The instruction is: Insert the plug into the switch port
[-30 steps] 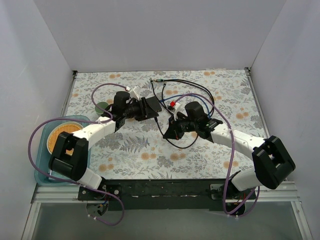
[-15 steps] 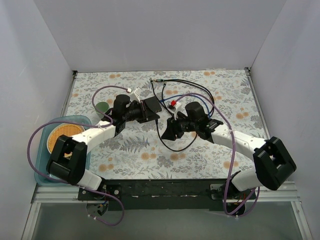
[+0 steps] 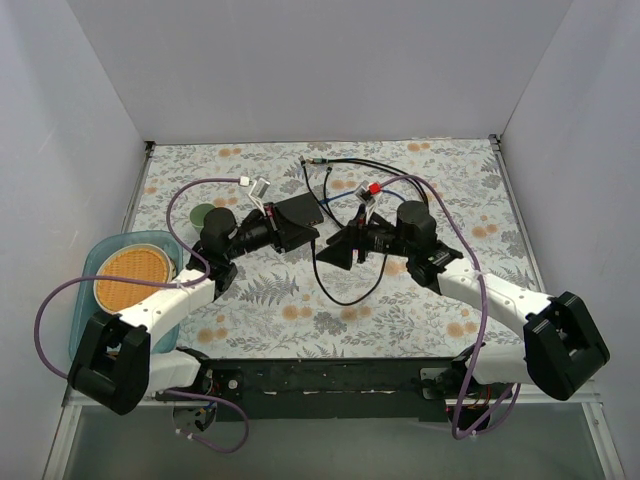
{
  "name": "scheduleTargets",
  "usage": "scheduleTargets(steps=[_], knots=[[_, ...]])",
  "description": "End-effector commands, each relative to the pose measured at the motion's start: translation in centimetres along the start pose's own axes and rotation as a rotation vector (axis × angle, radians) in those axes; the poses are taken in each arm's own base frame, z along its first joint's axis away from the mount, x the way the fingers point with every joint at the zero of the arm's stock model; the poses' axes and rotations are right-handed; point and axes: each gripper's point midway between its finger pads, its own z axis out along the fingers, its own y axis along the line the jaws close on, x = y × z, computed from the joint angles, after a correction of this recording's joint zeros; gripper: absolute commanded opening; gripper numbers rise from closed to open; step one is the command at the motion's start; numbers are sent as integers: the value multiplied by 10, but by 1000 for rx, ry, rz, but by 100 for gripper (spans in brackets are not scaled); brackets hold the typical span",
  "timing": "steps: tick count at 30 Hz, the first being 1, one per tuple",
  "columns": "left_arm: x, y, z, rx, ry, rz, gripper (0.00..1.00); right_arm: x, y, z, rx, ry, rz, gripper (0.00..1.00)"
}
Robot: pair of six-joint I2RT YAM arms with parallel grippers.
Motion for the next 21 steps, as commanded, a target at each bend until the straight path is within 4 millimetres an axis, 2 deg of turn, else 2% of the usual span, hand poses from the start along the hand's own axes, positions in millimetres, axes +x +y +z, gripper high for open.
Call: scheduleTargets(steps=[1,5,12,21], knots=[[-14,-51,-12,203,-61,102,0,-17,19,-7,-108,-83,6,77],[-15,-63,-18,245,-76,121,0,-23,34,-11,-197,-117,-17,74],[-16,-67,-18,267,-77,124,0,-27,47,-12,-281,-149,2,70],[-16,-69,-17,273,-74,121,0,-26,46,-6,-296,-143,32,62]])
